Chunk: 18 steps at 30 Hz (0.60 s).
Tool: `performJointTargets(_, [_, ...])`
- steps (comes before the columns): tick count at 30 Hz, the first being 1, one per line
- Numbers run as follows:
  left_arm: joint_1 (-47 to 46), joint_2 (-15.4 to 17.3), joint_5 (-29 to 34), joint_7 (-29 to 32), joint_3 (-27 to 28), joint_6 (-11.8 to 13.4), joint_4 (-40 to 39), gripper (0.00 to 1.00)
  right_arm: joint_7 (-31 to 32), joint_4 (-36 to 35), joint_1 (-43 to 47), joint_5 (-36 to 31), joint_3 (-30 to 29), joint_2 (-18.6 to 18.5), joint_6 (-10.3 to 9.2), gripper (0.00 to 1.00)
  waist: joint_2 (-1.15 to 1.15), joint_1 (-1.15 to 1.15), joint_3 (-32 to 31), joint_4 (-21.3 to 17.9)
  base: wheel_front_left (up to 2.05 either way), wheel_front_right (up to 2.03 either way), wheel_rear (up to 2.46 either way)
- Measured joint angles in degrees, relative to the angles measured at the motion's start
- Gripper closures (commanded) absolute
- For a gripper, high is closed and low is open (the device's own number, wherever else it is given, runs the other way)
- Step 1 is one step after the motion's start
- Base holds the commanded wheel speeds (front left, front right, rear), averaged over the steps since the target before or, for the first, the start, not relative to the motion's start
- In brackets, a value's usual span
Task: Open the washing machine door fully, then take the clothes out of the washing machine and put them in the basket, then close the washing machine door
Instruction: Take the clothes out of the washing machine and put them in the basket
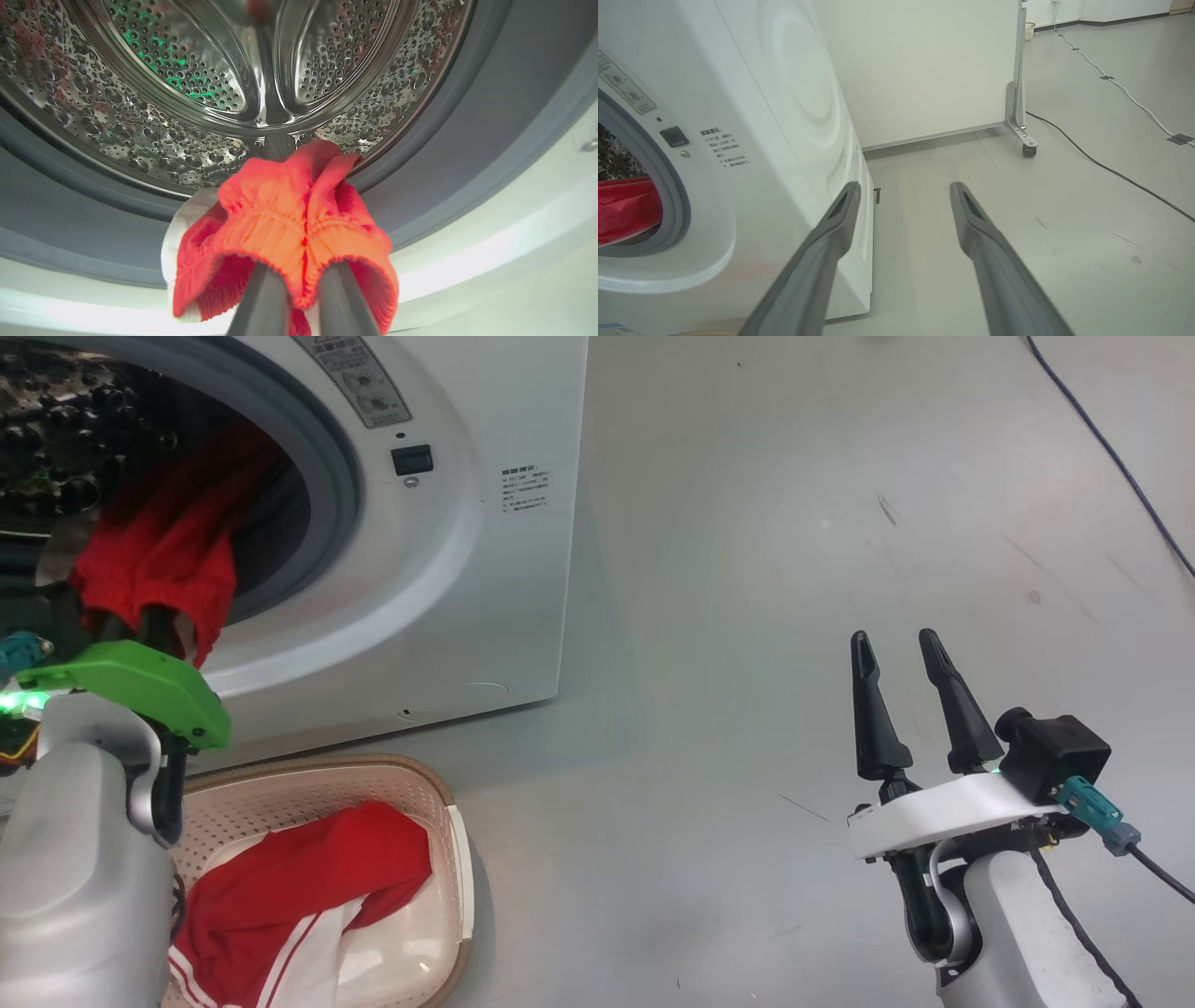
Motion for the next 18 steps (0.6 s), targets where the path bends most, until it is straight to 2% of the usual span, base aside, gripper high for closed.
performJointTargets(18, [9.20, -1.34, 0.82, -6.25, -2.24, -0.75, -1.97, 1.00, 0.00, 1.02, 3.52, -0.53, -1.56, -0.02, 0.21, 0.00, 0.00, 0.00, -7.47, 5.11, 0.00, 0.00, 0.00])
